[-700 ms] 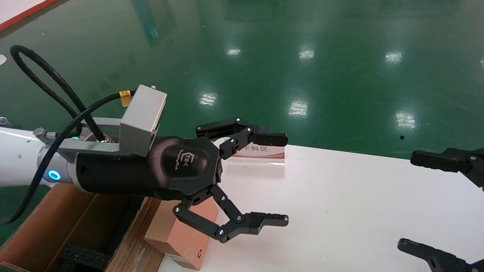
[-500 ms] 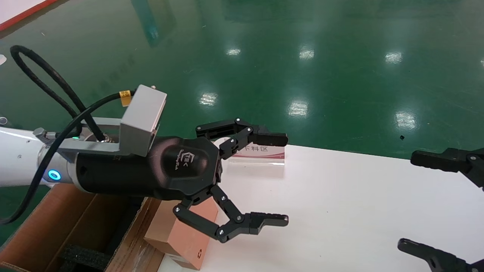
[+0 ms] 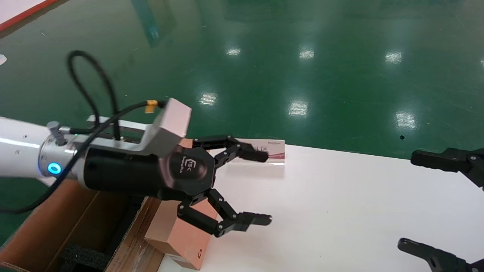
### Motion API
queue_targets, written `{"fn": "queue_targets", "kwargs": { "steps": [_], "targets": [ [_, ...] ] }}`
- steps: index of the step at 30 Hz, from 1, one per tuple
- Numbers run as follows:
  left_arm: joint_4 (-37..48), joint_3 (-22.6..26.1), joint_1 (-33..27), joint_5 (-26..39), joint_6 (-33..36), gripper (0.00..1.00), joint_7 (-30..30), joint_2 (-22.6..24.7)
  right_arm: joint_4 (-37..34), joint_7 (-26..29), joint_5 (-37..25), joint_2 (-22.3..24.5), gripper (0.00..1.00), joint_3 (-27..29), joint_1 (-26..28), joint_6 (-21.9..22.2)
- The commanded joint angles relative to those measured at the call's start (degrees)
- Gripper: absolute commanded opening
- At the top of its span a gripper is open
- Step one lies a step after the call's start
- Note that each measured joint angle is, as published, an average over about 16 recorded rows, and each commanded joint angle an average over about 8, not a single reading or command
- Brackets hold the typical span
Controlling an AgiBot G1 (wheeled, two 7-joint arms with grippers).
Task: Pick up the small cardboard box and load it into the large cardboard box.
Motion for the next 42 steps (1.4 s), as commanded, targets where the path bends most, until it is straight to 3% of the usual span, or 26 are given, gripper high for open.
{"fn": "queue_targets", "kwargs": {
  "steps": [1,9,19,33,42],
  "targets": [
    [-0.6,1.6,-2.6,3.7,0.4,1.0,-3.3,-0.6,0.0,0.0,0.0,0.0,1.0,0.0,0.0,0.0],
    [-0.6,13.3,-16.3,17.7,4.4,1.0,-18.5,1.8,0.0,0.0,0.0,0.0,1.0,0.0,0.0,0.0],
    [-0.9,30.0,-29.9,26.7,4.5,1.0,-31.7,4.2,0.0,0.0,0.1,0.0,1.0,-0.1,0.0,0.0],
    [-1.5,46.8,-43.2,32.4,4.0,1.0,-41.9,8.2,0.0,-0.1,0.1,0.1,1.0,-0.1,0.0,0.1],
    [-1.5,55.7,-48.3,31.9,3.6,1.0,-50.2,9.9,0.0,-0.1,0.1,0.1,1.0,-0.2,0.0,0.1]
  ]
}}
